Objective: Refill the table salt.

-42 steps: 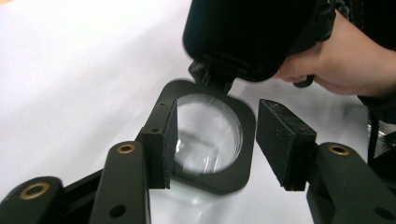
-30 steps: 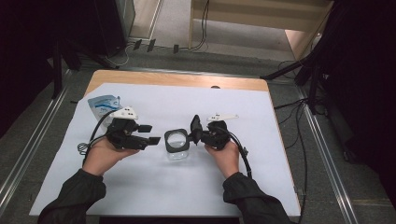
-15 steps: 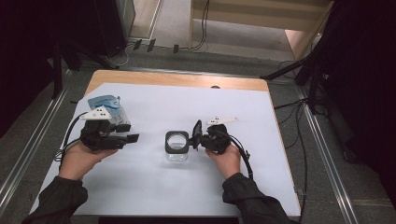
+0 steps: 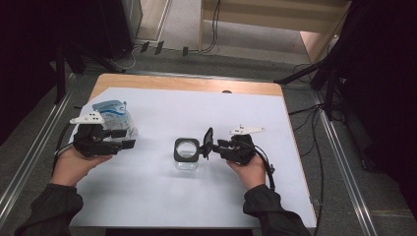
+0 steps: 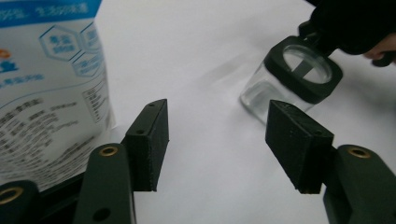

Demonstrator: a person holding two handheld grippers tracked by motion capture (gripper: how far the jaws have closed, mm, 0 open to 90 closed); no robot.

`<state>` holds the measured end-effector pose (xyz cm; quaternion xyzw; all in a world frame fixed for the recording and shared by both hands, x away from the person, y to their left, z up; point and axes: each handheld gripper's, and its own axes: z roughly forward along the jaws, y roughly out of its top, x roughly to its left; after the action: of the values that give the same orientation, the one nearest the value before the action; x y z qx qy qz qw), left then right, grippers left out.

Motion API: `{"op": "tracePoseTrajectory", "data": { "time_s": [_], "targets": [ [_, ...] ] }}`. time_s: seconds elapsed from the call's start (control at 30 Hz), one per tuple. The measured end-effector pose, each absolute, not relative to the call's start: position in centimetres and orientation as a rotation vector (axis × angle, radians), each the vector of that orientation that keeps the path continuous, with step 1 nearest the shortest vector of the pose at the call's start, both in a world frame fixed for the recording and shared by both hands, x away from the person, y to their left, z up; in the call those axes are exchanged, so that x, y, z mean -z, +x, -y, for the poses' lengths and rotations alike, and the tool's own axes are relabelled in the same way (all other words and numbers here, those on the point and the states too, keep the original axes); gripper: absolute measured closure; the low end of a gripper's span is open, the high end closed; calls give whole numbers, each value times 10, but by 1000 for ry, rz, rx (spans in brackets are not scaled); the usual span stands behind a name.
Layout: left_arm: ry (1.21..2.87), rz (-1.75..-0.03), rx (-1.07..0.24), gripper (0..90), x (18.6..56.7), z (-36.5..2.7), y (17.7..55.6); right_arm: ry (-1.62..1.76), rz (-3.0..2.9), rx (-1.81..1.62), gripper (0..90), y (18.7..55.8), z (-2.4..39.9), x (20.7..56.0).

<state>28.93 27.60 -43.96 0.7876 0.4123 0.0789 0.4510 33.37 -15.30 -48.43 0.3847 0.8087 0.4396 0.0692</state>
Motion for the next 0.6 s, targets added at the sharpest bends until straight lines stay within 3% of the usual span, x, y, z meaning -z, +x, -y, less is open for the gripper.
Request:
{"op": "tracePoseTrajectory", "data": {
  "time_s": [0.23, 0.6],
  "targets": [
    [1937, -1049, -227, 392, 443, -286, 292, 1173, -2391, -1356, 532, 331, 168, 480],
    [1929, -1106, -271, 376, 450, -309, 293, 1133, -2423, -1323, 510, 324, 176, 477]
  ]
}}
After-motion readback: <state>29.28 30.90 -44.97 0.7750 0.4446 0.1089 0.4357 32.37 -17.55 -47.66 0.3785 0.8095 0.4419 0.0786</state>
